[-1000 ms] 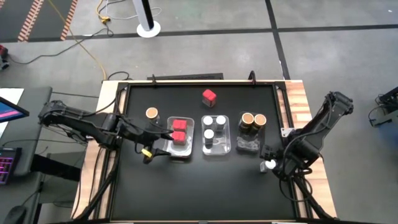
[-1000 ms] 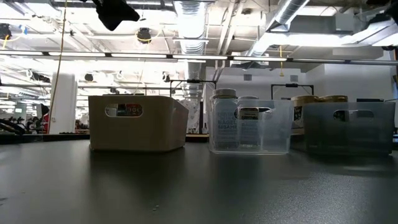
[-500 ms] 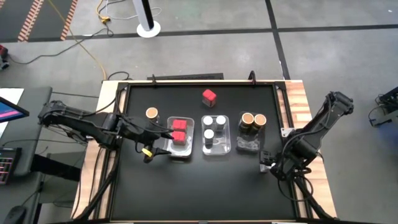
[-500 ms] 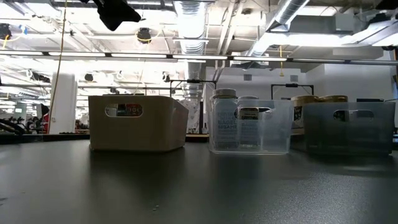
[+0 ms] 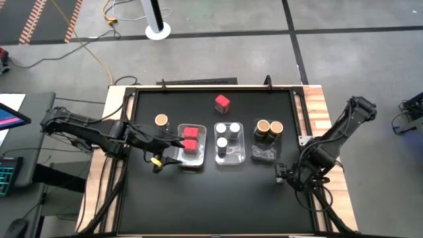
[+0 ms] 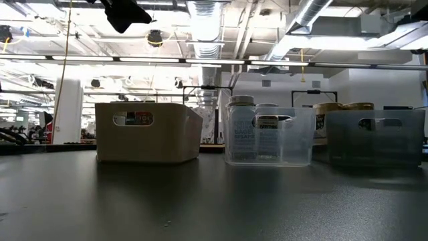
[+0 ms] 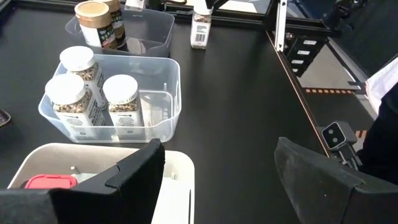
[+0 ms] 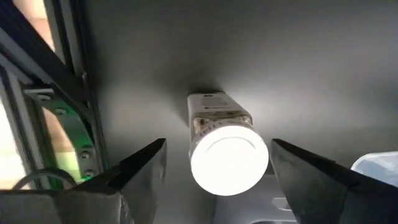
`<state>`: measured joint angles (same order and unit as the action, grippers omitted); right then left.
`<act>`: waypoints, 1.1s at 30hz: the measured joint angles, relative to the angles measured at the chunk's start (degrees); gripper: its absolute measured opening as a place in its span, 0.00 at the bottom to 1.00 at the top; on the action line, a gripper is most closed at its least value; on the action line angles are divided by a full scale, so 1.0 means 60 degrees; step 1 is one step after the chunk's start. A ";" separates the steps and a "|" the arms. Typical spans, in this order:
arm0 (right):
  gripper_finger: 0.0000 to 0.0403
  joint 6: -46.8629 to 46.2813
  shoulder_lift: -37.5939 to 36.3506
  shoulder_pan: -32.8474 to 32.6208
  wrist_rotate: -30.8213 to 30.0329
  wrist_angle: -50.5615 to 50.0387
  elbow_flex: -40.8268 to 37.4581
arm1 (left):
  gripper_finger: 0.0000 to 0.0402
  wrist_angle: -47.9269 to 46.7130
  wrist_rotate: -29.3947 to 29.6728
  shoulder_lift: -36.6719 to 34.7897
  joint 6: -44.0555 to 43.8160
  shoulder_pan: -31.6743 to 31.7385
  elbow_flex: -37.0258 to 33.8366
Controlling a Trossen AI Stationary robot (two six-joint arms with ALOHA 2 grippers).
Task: Sort spices by type
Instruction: Put the white seasoning bottle into the transparent bin
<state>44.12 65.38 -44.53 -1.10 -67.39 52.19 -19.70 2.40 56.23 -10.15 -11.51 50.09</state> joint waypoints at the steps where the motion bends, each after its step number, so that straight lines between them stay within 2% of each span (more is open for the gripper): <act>1: 0.78 0.0116 -0.0019 0.0000 -0.0001 0.0027 -0.0026 | 0.73 0.0000 -0.0002 0.0000 0.0000 0.0000 0.0000; 17: 0.78 0.0515 -0.0043 0.0381 -0.0011 0.1280 -0.1002 | 0.73 0.0280 0.0097 0.0001 0.0361 0.0004 0.0000; 27: 0.71 0.0963 -0.0043 0.0694 0.0003 0.1608 -0.1462 | 0.73 0.0270 0.0149 0.0029 0.0402 0.0015 0.0000; 33: 0.70 0.1089 0.0102 0.0827 0.0618 0.1614 -0.1462 | 0.73 0.0270 0.0155 0.0029 0.0404 0.0015 0.0000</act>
<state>50.66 65.99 -39.57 2.61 -57.70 43.42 -18.09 3.33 56.40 -7.73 -11.42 50.09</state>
